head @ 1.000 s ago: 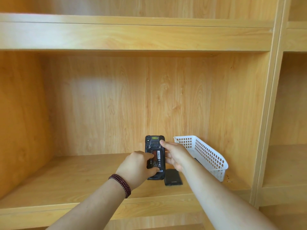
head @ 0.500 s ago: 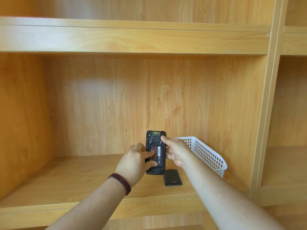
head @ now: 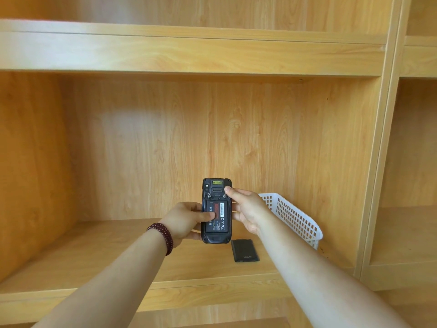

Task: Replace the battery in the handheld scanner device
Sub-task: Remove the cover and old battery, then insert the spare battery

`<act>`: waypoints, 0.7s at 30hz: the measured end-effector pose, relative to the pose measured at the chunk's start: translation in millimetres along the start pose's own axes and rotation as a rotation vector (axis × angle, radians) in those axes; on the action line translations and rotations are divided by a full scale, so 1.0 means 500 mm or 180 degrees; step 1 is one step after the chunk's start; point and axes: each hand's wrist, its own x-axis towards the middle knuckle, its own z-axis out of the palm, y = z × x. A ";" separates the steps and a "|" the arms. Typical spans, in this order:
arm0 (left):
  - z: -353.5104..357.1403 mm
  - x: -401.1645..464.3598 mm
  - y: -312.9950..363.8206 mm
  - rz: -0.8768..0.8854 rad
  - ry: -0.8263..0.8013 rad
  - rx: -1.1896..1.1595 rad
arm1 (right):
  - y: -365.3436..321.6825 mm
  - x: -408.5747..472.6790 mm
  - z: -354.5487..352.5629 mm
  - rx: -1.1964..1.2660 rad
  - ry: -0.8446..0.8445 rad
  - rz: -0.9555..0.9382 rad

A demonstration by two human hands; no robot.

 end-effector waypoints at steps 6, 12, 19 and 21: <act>-0.005 0.013 -0.004 0.0295 0.0125 -0.0008 | 0.003 0.000 -0.025 -0.0401 -0.0585 0.0178; -0.004 0.023 -0.012 0.0442 0.0186 0.0012 | 0.021 -0.011 -0.033 -0.0974 -0.0639 0.0177; -0.004 0.035 -0.012 0.0404 0.0071 0.0062 | 0.031 -0.013 -0.037 -0.1020 -0.0578 0.0141; -0.003 0.038 -0.015 0.0442 0.0103 0.0125 | 0.035 -0.014 -0.037 -0.0970 -0.0541 0.0129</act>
